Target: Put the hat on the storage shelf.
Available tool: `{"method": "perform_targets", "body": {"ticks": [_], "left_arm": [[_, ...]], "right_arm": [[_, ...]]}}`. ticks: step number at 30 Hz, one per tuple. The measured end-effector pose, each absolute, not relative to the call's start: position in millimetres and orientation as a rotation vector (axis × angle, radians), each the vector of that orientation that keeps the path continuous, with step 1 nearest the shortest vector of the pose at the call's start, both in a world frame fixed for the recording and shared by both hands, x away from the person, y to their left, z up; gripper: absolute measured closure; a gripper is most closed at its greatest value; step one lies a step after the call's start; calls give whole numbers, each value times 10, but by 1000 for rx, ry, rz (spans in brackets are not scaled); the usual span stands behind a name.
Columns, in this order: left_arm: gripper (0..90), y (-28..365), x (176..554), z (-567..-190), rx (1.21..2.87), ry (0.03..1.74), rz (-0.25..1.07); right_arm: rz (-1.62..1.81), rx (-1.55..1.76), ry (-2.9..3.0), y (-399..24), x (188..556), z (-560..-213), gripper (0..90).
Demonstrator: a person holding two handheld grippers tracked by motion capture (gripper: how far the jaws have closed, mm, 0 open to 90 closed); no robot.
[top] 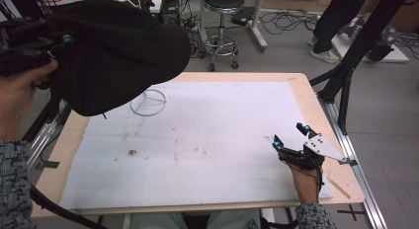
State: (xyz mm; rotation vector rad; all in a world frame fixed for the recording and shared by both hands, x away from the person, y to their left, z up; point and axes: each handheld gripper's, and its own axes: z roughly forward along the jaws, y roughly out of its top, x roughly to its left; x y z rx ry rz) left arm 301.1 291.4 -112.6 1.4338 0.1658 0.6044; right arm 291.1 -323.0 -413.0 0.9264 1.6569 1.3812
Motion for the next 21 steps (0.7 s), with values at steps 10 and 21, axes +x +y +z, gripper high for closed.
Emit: {"method": "perform_targets", "body": {"ticks": [10,21], "left_arm": [[690,2911,2986,-879,1406,140,620],[690,2956,2989,-671,1339,127,673]], "right_arm": [[1387,924,1656,-3230,2919,-4134,103],[1383,927,1661,-3237,2918,-4138,103]]}}
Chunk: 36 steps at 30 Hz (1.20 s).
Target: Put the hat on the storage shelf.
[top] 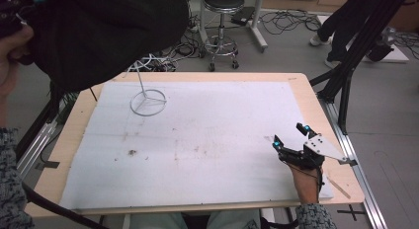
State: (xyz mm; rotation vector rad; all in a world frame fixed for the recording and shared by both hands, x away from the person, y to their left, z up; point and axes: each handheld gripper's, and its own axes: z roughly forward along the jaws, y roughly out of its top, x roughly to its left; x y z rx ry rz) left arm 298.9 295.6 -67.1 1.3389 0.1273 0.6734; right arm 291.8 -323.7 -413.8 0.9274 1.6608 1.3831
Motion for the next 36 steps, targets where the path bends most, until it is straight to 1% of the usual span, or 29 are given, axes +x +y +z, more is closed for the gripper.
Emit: {"method": "perform_targets", "body": {"ticks": [6,11,19,26,36], "left_arm": [[690,2956,3102,-621,1317,138,722],[690,2953,3250,-687,1321,174,745],[688,2910,3509,-976,1369,251,750],[686,2900,3600,-1231,1367,269,754],[679,2912,3669,-1563,1424,306,773]], "right_arm": [[1387,930,1658,-3236,2911,-4136,103],[1389,924,1659,-3245,2914,-4137,103],[1389,928,1656,-3261,2912,-4139,103],[1390,935,1657,-3267,2907,-4138,103],[1380,926,1660,-3263,2903,-4137,103]]}}
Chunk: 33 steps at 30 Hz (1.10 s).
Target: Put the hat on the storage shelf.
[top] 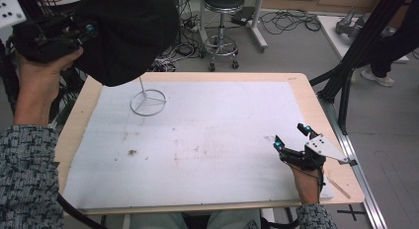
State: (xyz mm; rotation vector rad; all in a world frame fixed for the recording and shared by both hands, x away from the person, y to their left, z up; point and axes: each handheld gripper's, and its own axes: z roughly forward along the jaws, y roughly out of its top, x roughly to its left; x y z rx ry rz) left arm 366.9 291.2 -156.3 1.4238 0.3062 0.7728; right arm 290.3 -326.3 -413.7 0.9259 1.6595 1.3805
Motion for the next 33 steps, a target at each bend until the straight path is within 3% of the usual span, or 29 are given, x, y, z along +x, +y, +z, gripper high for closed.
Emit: {"method": "perform_targets", "body": {"ticks": [19,33], "left_arm": [[660,2928,3813,-1973,1464,369,790],[595,2908,3854,-2214,1469,413,788]], "right_arm": [[1379,924,1666,-3253,2906,-4138,103],[1381,931,1669,-3241,2915,-4142,103]]}}
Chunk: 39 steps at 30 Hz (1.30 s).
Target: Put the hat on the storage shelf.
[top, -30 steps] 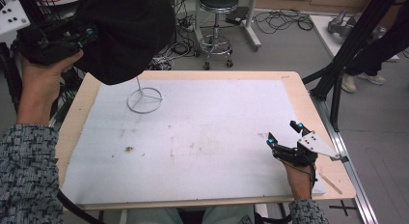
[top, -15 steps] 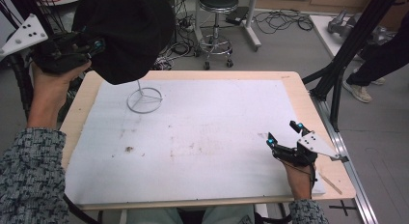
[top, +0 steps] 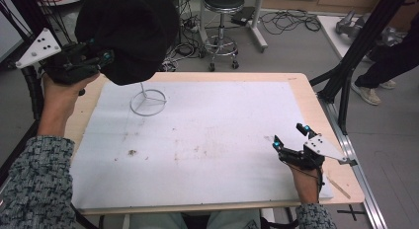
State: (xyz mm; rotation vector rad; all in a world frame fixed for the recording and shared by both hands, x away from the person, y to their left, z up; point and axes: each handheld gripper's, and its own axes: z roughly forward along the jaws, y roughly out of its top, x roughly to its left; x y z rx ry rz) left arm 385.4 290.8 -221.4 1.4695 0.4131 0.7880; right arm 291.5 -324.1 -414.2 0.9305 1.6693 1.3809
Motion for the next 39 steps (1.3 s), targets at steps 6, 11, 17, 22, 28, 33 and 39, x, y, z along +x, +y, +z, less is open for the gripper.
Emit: {"method": "perform_targets", "body": {"ticks": [6,11,17,22,28,33,39], "left_arm": [[573,2897,3847,-2245,1470,411,792],[542,2889,3839,-2281,1476,409,787],[492,2878,3816,-2308,1487,409,800],[455,2864,3793,-2334,1483,415,801],[416,2836,3761,-2341,1485,406,800],[388,2827,3728,-2351,1493,401,808],[376,2835,3678,-2379,1491,402,815]], "right_arm": [[1380,928,1669,-3242,2916,-4141,103],[1380,927,1669,-3242,2917,-4142,103],[1380,928,1670,-3240,2922,-4143,104],[1378,928,1671,-3240,2925,-4143,103],[1379,928,1670,-3240,2926,-4143,103],[1377,926,1673,-3237,2928,-4143,103],[1376,924,1673,-3236,2929,-4144,103]]}}
